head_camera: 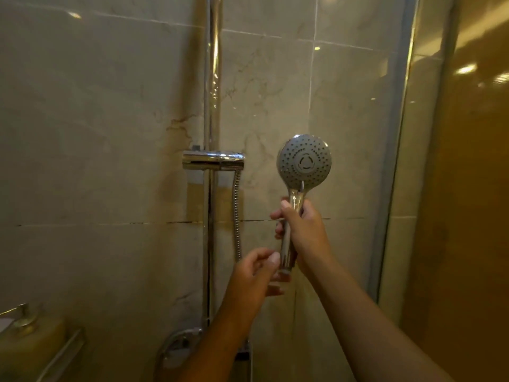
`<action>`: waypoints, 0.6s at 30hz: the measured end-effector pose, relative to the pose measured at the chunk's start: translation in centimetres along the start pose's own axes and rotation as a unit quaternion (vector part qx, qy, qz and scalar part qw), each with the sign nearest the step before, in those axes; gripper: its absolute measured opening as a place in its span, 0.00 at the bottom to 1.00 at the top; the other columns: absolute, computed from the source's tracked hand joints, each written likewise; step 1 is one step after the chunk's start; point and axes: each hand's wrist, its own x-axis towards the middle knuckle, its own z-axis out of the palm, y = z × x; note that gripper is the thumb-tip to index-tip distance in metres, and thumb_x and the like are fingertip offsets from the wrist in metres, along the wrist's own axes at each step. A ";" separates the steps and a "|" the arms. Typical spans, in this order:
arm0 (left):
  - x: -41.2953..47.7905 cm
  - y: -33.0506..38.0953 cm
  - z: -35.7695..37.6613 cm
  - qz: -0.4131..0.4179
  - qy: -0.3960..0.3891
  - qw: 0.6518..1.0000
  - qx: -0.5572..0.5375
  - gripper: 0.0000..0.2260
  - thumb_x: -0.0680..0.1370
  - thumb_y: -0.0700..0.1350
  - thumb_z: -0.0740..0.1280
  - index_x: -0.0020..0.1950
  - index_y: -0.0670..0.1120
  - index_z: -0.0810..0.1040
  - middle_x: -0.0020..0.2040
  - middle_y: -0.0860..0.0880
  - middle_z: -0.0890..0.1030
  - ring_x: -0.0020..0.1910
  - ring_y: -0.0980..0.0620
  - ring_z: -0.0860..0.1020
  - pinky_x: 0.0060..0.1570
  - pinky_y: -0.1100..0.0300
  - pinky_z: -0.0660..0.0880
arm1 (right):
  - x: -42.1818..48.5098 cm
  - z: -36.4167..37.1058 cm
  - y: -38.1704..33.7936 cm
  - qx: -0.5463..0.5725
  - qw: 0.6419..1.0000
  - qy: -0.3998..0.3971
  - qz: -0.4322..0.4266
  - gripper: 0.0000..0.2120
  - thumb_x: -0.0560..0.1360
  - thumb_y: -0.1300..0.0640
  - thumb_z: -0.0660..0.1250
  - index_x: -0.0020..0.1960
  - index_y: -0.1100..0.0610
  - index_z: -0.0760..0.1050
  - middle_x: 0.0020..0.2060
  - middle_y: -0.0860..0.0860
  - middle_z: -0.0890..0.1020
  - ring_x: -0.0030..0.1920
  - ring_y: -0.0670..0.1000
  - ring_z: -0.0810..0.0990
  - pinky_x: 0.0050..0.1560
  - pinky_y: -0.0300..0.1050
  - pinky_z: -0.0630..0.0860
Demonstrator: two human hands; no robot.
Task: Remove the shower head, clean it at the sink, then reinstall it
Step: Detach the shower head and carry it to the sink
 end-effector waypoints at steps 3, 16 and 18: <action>-1.0 -2.2 2.3 -0.044 -0.039 0.998 0.000 0.06 0.78 0.43 0.69 0.55 0.50 0.79 0.45 0.47 0.86 0.42 0.47 0.86 0.42 0.54 0.83 | -2.4 -3.1 1.5 -0.004 1.000 0.020 0.016 0.05 0.81 0.57 0.65 0.56 0.55 0.74 0.38 0.52 0.84 0.33 0.48 0.79 0.35 0.41 0.79; -12.1 -9.0 12.8 -0.178 -0.303 0.929 -0.116 0.19 0.66 0.39 0.76 0.56 0.38 0.78 0.45 0.41 0.83 0.42 0.47 0.82 0.46 0.53 0.81 | -18.4 -15.7 -0.2 -0.027 0.980 0.121 0.157 0.07 0.81 0.61 0.64 0.58 0.62 0.74 0.38 0.52 0.83 0.35 0.48 0.78 0.36 0.43 0.78; -14.6 -9.4 14.5 -0.193 -0.336 0.911 -0.139 0.17 0.67 0.36 0.76 0.54 0.39 0.78 0.44 0.42 0.83 0.40 0.46 0.83 0.45 0.54 0.82 | -21.4 -17.6 -1.8 -0.031 0.977 0.137 0.157 0.06 0.81 0.61 0.63 0.57 0.60 0.74 0.39 0.53 0.83 0.36 0.49 0.78 0.39 0.44 0.77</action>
